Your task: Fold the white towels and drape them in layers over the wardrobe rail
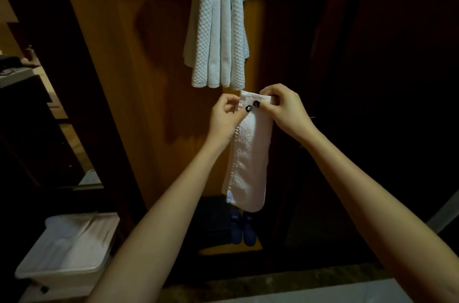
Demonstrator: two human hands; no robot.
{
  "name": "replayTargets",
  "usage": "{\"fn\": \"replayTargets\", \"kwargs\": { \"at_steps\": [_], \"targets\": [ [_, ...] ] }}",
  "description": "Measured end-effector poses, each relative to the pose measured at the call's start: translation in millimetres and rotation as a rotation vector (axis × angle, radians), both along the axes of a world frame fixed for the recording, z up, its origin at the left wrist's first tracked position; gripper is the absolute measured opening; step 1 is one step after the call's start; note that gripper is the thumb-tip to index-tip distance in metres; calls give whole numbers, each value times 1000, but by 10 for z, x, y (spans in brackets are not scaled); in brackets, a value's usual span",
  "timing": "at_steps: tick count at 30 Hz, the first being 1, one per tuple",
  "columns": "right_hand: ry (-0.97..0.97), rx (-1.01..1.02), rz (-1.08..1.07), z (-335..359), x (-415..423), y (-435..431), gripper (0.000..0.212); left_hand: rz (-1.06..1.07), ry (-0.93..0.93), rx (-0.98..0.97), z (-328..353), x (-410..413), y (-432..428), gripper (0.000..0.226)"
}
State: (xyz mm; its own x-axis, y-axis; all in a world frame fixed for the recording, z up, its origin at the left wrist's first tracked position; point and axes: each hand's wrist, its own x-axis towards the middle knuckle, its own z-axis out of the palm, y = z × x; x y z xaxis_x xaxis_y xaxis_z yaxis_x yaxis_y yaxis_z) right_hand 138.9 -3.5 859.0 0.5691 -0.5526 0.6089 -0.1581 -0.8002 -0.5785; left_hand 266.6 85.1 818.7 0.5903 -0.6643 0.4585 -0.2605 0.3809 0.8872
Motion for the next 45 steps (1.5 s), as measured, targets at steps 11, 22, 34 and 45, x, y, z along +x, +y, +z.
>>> {"fn": "replayTargets", "kwargs": {
  "at_steps": [11, 22, 34, 45],
  "targets": [
    [138, 20, -13, 33, -102, -93, 28, 33, -122, -33, 1, 25, -75, 26],
    [371, -83, -68, -3, -79, -165, 44, 107, -163, 85, -1, 113, -51, 29],
    [199, 103, -45, -5, -37, -118, 28, -157, 200, 108, 32, 97, 64, 16],
    [310, 137, 103, -74, -90, -12, 27, -350, 252, 68, -93, 6, 58, 4]
  ]
}}
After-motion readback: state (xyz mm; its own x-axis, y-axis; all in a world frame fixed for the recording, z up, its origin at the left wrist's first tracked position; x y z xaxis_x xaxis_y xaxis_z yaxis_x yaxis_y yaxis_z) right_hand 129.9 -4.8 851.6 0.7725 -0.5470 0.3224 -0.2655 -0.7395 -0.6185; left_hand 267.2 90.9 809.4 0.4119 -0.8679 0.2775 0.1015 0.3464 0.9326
